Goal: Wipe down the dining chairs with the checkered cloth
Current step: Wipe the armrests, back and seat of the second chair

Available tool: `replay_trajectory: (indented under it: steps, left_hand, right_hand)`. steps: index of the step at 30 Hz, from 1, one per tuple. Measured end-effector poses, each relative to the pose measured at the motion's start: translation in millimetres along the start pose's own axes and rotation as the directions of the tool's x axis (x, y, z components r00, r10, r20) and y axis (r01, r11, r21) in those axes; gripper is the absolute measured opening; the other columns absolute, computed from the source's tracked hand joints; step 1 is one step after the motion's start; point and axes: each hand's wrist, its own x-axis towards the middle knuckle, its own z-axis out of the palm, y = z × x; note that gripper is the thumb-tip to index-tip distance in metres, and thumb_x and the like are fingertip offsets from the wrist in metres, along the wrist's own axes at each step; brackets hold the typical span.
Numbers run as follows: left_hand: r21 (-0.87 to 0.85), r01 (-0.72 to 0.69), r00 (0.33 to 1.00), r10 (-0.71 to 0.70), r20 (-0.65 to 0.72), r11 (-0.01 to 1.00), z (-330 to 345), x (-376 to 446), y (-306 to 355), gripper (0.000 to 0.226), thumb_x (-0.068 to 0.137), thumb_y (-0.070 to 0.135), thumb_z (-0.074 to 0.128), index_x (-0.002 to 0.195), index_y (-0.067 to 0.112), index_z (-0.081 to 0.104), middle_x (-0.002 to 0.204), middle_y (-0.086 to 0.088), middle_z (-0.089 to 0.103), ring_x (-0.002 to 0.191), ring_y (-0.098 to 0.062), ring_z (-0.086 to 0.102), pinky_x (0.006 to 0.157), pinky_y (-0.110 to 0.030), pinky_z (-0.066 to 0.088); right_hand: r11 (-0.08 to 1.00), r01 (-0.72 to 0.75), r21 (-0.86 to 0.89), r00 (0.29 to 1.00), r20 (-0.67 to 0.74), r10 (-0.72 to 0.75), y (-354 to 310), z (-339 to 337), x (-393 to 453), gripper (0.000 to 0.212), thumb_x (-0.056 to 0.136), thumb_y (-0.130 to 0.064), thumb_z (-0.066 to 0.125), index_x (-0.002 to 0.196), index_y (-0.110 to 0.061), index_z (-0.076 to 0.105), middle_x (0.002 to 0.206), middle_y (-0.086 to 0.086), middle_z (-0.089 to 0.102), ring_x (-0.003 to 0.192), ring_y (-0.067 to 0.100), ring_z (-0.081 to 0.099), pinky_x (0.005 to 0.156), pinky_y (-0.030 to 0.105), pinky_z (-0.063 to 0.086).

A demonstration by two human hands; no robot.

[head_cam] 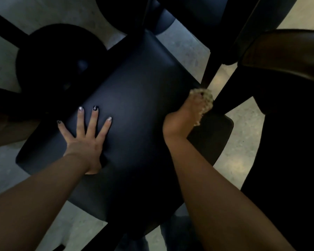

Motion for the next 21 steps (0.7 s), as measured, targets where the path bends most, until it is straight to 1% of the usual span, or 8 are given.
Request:
replay_trajectory:
  steps: [2,4,7,10,12,16,19,21]
  left_hand:
    - [-0.001,0.024,1.0,-0.024,0.013,1.0,0.7,0.6,0.5,0.136,0.067,0.059,0.06,0.118,0.021,-0.061,0.133,-0.019,-0.06,0.123,-0.051,-0.05,0.098,-0.082,-0.002]
    - [0.002,0.027,1.0,-0.027,0.016,1.0,0.0,1.3,1.8,0.134,0.067,0.059,0.058,0.117,0.021,-0.061,0.132,-0.019,-0.06,0.122,-0.052,-0.05,0.097,-0.082,-0.003]
    - [-0.005,0.03,0.999,-0.029,0.028,1.0,-0.9,1.3,3.1,0.134,0.066,0.058,0.057,0.117,0.02,-0.061,0.133,-0.02,-0.06,0.122,-0.052,-0.051,0.096,-0.083,-0.005]
    - [-0.011,0.01,0.998,-0.009,0.057,1.0,0.2,0.9,1.4,0.136,0.064,0.05,0.06,0.117,0.02,-0.061,0.134,-0.02,-0.059,0.121,-0.052,-0.051,0.095,-0.083,-0.006]
    - [-0.024,0.004,0.998,-0.003,0.059,1.0,-2.5,0.5,1.6,0.138,0.062,0.047,0.062,0.118,0.021,-0.061,0.134,-0.02,-0.059,0.121,-0.052,-0.052,0.094,-0.082,-0.008]
    - [-0.013,-0.032,0.997,0.033,0.072,0.999,-4.8,1.6,-1.1,0.143,0.061,0.05,0.067,0.118,0.021,-0.061,0.133,-0.019,-0.06,0.119,-0.052,-0.053,0.092,-0.083,-0.008]
    - [-0.016,-0.052,0.997,0.053,0.064,0.999,-5.5,0.6,-2.8,0.145,0.059,0.05,0.068,0.118,0.021,-0.061,0.132,-0.018,-0.061,0.118,-0.051,-0.054,0.092,-0.083,-0.007]
    - [-0.01,-0.059,0.996,0.059,0.063,0.998,-4.6,1.8,-3.7,0.146,0.058,0.049,0.069,0.118,0.022,-0.061,0.131,-0.019,-0.061,0.118,-0.051,-0.055,0.093,-0.083,-0.006]
  right_hand:
    - [0.983,0.185,-0.005,0.981,0.066,-0.184,-12.1,4.1,4.3,0.073,0.084,0.004,0.042,0.151,-0.004,0.014,0.16,0.013,0.007,0.147,0.026,-0.001,0.119,0.04,-0.008]
    - [0.95,0.313,-0.016,0.943,0.12,-0.309,-9.0,-0.1,11.7,0.067,0.087,-0.006,0.043,0.15,-0.003,0.02,0.16,0.011,0.01,0.147,0.026,0.001,0.12,0.046,0.001]
    - [0.918,0.388,-0.085,0.921,0.066,-0.384,14.1,-14.8,15.6,0.062,0.091,-0.01,0.042,0.149,-0.002,0.024,0.157,0.017,0.017,0.146,0.031,0.01,0.119,0.045,0.011]
    - [0.93,0.343,-0.133,0.938,-0.007,-0.347,29.5,-23.8,9.3,0.06,0.092,-0.01,0.043,0.149,-0.004,0.024,0.156,0.019,0.019,0.145,0.033,0.015,0.118,0.044,0.018]
    - [0.953,0.282,-0.11,0.955,-0.063,-0.29,31.9,-29.0,3.7,0.057,0.091,-0.014,0.05,0.146,-0.006,0.035,0.153,0.023,0.023,0.142,0.036,0.022,0.116,0.045,0.023]
    - [0.984,0.179,0.012,0.936,-0.311,-0.167,26.7,-43.0,-12.6,0.049,0.084,-0.019,0.062,0.129,-0.002,0.055,0.133,0.028,0.046,0.123,0.044,0.043,0.103,0.053,0.035]
    - [0.992,0.124,0.005,0.9,-0.421,-0.11,24.6,-51.5,-19.9,0.04,0.087,-0.015,0.056,0.124,0.0,0.056,0.126,0.024,0.047,0.114,0.036,0.047,0.098,0.047,0.039]
    - [0.992,0.108,0.059,0.917,-0.391,-0.076,22.7,-53.6,-17.3,0.036,0.09,-0.013,0.052,0.124,0.001,0.053,0.127,0.021,0.044,0.111,0.03,0.049,0.094,0.041,0.044]
